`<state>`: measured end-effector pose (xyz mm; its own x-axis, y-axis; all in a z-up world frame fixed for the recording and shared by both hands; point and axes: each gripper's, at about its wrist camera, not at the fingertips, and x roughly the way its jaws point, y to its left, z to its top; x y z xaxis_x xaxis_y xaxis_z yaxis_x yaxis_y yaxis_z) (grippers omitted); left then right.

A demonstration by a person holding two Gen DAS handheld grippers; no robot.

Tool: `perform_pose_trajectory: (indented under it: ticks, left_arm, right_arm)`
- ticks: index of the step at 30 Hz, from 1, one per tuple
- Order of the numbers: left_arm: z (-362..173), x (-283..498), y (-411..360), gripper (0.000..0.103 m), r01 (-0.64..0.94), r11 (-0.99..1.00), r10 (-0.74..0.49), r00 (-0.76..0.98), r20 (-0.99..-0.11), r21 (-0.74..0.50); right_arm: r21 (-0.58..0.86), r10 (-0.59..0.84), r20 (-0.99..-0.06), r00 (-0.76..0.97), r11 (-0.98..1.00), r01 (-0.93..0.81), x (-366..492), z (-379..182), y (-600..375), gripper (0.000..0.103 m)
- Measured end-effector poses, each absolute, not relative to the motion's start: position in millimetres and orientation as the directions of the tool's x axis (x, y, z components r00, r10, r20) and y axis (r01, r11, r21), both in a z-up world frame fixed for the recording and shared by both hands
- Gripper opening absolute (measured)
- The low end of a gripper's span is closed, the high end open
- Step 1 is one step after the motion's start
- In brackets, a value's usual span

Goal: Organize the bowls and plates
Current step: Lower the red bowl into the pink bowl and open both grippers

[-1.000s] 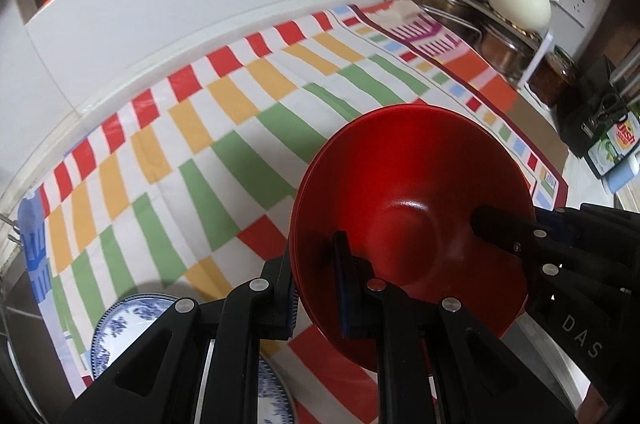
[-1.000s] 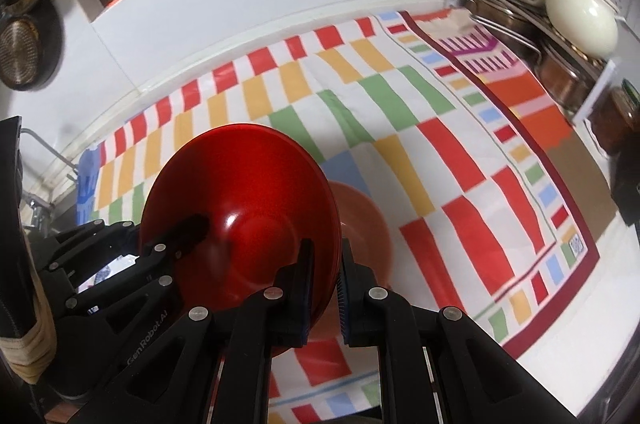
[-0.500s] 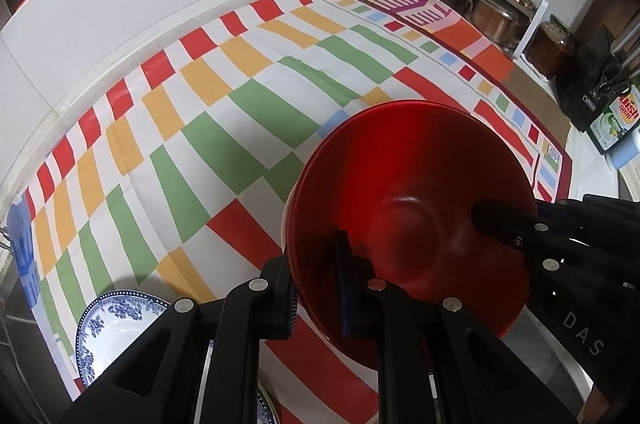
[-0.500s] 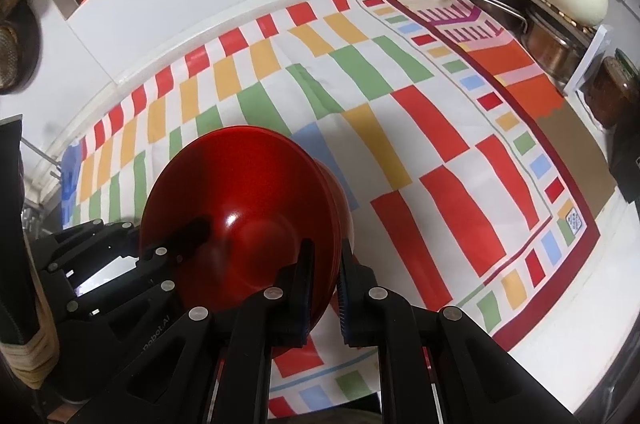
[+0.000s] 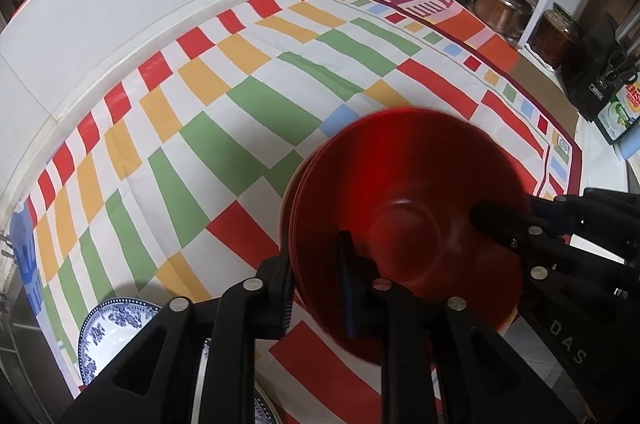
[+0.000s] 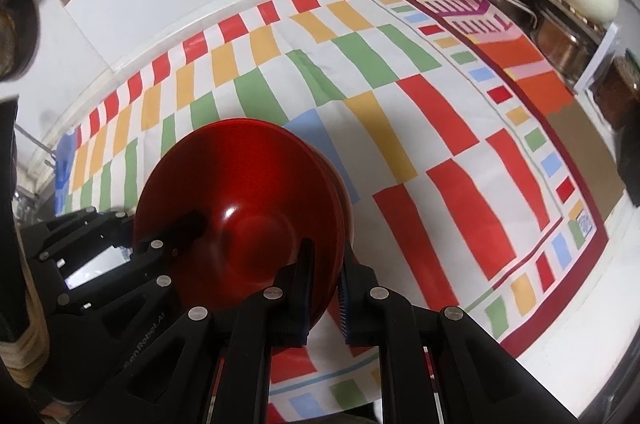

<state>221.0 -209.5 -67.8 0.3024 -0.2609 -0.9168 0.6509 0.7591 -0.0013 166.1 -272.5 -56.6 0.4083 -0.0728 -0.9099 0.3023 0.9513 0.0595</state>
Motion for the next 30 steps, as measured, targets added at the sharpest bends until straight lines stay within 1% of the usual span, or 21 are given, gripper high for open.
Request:
perform_pose_trajectory:
  ticks: [1,2,3,4,6,9,19,22,30]
  left_arm:
    - [-67,221,-209,0.03,0.655,0.756,-0.266,0.298,-0.917,-0.006]
    - [-65,220,-209,0.032,0.66,0.751,-0.274,0.301,-0.913,-0.009]
    - [-62,219,-209,0.039,0.661,0.751,-0.271,0.318,-0.909,0.007]
    - [-60,219,-209,0.044,0.661,0.75,-0.27,0.331,-0.904,0.018]
    - [-53,218,-209,0.047,0.665,0.746,-0.276,0.365,-0.889,0.041]
    - [-44,218,-206,0.047,0.665,0.746,-0.291,0.374,-0.88,0.036]
    - [-27,220,-197,0.051,0.648,0.762,-0.329,0.387,-0.862,0.0]
    - [-26,223,-195,0.053,0.64,0.768,-0.324,0.39,-0.862,0.001]
    - [-40,232,-191,0.053,0.619,0.785,-0.291,0.378,-0.879,0.006]
  right_arm:
    - [0.047,-0.084,-0.909,0.408,0.953,0.301,166,-57,-272,0.013]
    - [0.035,-0.094,-0.908,0.409,0.954,0.297,166,-56,-272,0.017]
    - [0.026,-0.101,-0.906,0.412,0.956,0.292,165,-55,-271,0.022]
    - [0.029,-0.098,-0.902,0.421,0.958,0.285,164,-54,-271,0.023]
    - [0.032,-0.096,-0.896,0.433,0.96,0.278,162,-50,-270,0.027]
    - [0.018,-0.118,-0.883,0.454,0.959,0.283,160,-43,-269,0.033]
    - [0.07,-0.103,-0.852,0.513,0.949,0.306,155,-23,-270,0.033]
    - [0.074,-0.105,-0.848,0.52,0.947,0.312,156,-22,-271,0.033]
    - [0.102,-0.091,-0.86,0.503,0.934,0.343,163,-35,-283,0.033]
